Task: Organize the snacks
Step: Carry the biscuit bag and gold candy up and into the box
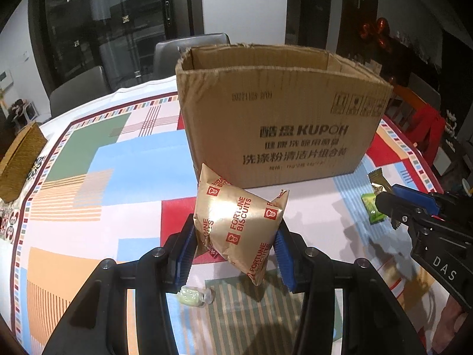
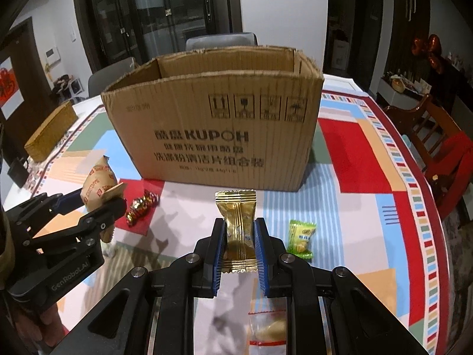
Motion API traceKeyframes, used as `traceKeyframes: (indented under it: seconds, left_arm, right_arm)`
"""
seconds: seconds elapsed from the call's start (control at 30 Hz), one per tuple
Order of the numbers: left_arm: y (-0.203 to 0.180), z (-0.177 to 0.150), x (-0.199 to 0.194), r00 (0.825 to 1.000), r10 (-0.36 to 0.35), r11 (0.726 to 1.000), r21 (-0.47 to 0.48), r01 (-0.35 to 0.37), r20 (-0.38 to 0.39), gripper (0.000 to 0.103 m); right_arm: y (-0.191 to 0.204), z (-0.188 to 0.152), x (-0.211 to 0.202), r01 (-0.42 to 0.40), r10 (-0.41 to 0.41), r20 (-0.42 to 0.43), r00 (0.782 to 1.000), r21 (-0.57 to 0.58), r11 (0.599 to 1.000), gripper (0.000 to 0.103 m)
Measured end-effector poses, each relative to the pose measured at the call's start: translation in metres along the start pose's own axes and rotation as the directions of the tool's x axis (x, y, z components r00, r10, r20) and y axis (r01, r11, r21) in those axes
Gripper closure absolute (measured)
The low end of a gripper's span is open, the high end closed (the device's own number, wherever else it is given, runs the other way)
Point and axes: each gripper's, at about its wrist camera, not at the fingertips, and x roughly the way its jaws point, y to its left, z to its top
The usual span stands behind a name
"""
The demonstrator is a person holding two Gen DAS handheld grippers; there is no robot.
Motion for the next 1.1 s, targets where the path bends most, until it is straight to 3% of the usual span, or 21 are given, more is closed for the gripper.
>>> traceKeyframes:
  seconds: [1.1]
  left_arm:
    - [0.002, 0.064, -0.053, 0.991, 0.036, 0.998, -0.059, -0.029, 0.132, 0.055]
  right_arm:
    - [-0.004, 0.055, -0.05, -0.018, 0.016, 0.159, 0.987, 0.007, 1.0, 0.082]
